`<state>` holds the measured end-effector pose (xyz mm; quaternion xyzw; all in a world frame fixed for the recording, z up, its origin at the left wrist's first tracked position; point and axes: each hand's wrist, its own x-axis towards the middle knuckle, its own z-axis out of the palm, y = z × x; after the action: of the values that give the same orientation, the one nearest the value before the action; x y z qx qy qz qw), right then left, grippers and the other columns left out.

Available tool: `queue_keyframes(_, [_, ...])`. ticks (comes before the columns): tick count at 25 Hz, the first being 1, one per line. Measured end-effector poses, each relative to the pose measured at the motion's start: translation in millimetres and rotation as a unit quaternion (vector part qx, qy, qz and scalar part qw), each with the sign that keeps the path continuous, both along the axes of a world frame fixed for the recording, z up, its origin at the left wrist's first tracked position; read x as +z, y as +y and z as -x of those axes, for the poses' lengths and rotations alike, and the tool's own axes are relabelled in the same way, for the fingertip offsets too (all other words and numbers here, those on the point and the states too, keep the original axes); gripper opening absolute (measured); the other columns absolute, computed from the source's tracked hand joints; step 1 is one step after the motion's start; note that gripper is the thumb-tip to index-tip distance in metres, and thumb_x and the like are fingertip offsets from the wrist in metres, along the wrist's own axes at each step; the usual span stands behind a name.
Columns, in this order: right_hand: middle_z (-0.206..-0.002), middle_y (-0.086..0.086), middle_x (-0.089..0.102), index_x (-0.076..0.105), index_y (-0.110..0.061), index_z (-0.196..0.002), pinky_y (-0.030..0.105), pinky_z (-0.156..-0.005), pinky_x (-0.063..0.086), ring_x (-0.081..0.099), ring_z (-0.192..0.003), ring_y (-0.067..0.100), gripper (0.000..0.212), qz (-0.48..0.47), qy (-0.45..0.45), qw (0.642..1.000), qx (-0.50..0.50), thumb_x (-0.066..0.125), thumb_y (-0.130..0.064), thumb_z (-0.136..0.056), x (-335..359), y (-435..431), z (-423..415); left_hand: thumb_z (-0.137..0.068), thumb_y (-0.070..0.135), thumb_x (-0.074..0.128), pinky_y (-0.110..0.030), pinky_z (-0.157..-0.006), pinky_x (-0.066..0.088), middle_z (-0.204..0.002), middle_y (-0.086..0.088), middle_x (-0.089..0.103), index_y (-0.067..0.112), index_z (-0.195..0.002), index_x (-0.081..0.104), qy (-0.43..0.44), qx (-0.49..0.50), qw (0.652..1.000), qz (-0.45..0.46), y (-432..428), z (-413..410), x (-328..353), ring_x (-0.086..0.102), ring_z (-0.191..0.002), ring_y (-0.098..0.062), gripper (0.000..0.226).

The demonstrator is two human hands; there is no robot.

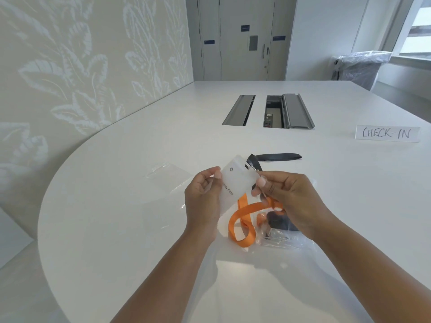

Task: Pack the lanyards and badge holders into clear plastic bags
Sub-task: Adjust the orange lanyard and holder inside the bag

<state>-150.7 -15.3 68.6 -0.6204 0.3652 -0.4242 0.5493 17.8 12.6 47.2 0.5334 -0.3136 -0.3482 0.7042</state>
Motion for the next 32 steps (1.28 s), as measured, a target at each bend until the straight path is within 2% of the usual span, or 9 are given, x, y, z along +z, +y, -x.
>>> queue_keyframes(4, [-0.074,-0.011,0.076,0.079,-0.022,-0.094,0.015,-0.06,0.052,0.068,-0.06,0.004,0.009,0.115,0.132,0.977,-0.125,0.073,-0.021,-0.088,-4,-2,-1,-0.093,0.026,0.065,-0.024,-0.072,0.057,-0.096,0.011,0.073,0.027,-0.099,0.07,0.042,0.018,0.999,0.001,0,4,-1,0.068,-0.085,-0.005,0.007])
queue_keyframes(7, [-0.064,-0.006,0.072,0.078,-0.017,-0.077,0.03,-0.063,0.054,0.063,-0.053,0.01,0.021,0.135,0.247,0.956,-0.08,0.068,-0.029,-0.092,-11,4,-5,-0.092,0.027,0.067,-0.025,-0.076,0.056,-0.101,0.008,0.073,0.028,-0.096,0.069,0.039,0.08,0.996,0.015,-1,2,-5,0.069,-0.095,-0.009,0.005])
queue_keyframes(9, [-0.078,-0.004,0.066,0.077,-0.015,-0.075,0.034,-0.073,0.049,0.058,-0.075,0.014,0.026,0.243,0.326,0.912,-0.065,0.068,-0.034,-0.091,-19,10,-12,-0.091,0.028,0.068,-0.028,-0.086,0.055,-0.101,0.011,0.071,0.028,-0.096,0.068,-0.056,0.13,0.99,0.008,-1,1,-7,0.067,-0.101,-0.01,0.006])
queue_keyframes(13, [-0.131,-0.021,0.048,0.08,-0.034,-0.074,0.04,-0.1,0.031,0.031,-0.132,0.007,0.009,0.32,0.249,0.912,-0.067,0.076,-0.04,-0.079,-14,21,-16,-0.09,0.021,0.069,-0.018,-0.084,0.052,-0.093,0.015,0.068,0.015,-0.102,0.071,-0.296,0.122,0.944,0.073,6,8,-7,0.064,-0.092,-0.001,0.013])
queue_keyframes(17, [-0.139,-0.033,0.051,0.081,-0.032,-0.087,0.044,-0.117,0.024,0.027,-0.141,-0.002,0.019,0.221,0.161,0.962,0.008,0.065,-0.027,-0.094,1,14,-3,-0.087,0.012,0.06,-0.016,-0.072,0.05,-0.084,0.008,0.069,0.013,-0.095,0.074,-0.403,0.01,0.903,0.149,4,5,-10,0.063,-0.081,-0.005,0.016])
queue_keyframes(20, [-0.126,-0.024,0.065,0.077,-0.023,-0.107,0.024,-0.113,0.033,0.044,-0.132,-0.001,0.031,0.197,0.089,0.976,0.023,0.047,-0.023,-0.103,6,8,4,-0.089,0.009,0.053,-0.014,-0.071,0.046,-0.078,0.011,0.065,0.014,-0.092,0.074,-0.367,-0.068,0.915,0.151,7,7,-6,0.061,-0.076,-0.006,0.021])
queue_keyframes(24, [-0.119,-0.016,0.071,0.076,-0.027,-0.102,0.014,-0.101,0.038,0.055,-0.123,0.004,0.044,0.162,0.055,0.984,0.041,0.035,-0.016,-0.088,5,3,8,-0.093,0.015,0.054,-0.014,-0.075,0.046,-0.081,0.008,0.07,0.017,-0.084,0.069,-0.291,-0.166,0.933,0.133,11,3,1,0.064,-0.078,-0.005,0.018])
queue_keyframes(28, [-0.112,-0.02,0.073,0.079,-0.038,-0.095,0.032,-0.108,0.036,0.058,-0.119,0.006,0.054,0.157,0.089,0.983,0.029,0.034,-0.012,-0.079,2,-2,10,-0.08,0.026,0.07,-0.035,-0.067,0.048,-0.07,-0.011,0.062,0.007,-0.074,0.062,-0.232,-0.251,0.931,0.129,15,1,3,0.057,-0.068,-0.022,0.022])
queue_keyframes(32, [-0.108,-0.032,0.07,0.074,-0.04,-0.106,0.048,-0.111,0.038,0.064,-0.11,0.0,0.036,0.215,0.202,0.955,-0.028,0.049,-0.016,-0.092,-6,1,3,-0.067,0.029,0.074,-0.023,-0.056,0.045,-0.062,0.005,0.059,0.013,-0.069,0.056,-0.109,-0.284,0.943,0.131,14,0,4,0.052,-0.057,-0.011,0.025])
